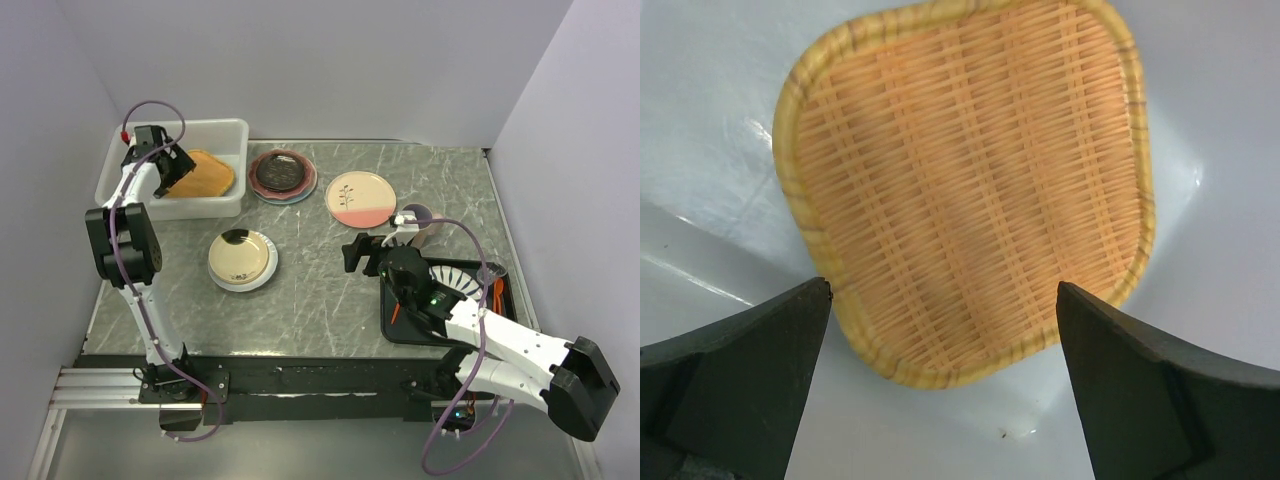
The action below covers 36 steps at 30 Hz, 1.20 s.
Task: Place the plates into the plastic bin on the countertop
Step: Place the plate in the plastic bin.
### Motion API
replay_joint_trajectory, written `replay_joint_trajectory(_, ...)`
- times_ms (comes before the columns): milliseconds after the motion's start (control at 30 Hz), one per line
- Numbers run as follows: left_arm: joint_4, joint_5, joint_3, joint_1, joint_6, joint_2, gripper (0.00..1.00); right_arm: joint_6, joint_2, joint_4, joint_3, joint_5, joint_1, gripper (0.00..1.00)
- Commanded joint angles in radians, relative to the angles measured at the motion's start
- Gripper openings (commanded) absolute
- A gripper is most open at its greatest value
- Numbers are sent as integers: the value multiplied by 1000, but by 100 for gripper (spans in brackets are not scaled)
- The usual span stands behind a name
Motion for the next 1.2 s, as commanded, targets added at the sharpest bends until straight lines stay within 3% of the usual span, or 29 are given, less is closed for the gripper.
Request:
replay_joint_trajectory(0, -68, -140, 59, -37, 68, -46, 99, -5, 14, 26, 32, -5, 4, 100)
replay_joint_trajectory(133, -89, -197, 68, -57, 81, -68, 99, -6, 22, 23, 35, -9, 4, 100)
replay_joint_trajectory(367, -4, -122, -5, -95, 67, -154, 99, -6, 4, 22, 29, 5, 2, 100)
replay_joint_trajectory(700, 67, -142, -68, -203, 92, -325, 99, 0, 13, 25, 24, 3, 4, 100)
replay_joint_trajectory(1167, 101, -59, -116, -379, 147, -378, 99, 0, 62, 34, 47, -6, 4, 100)
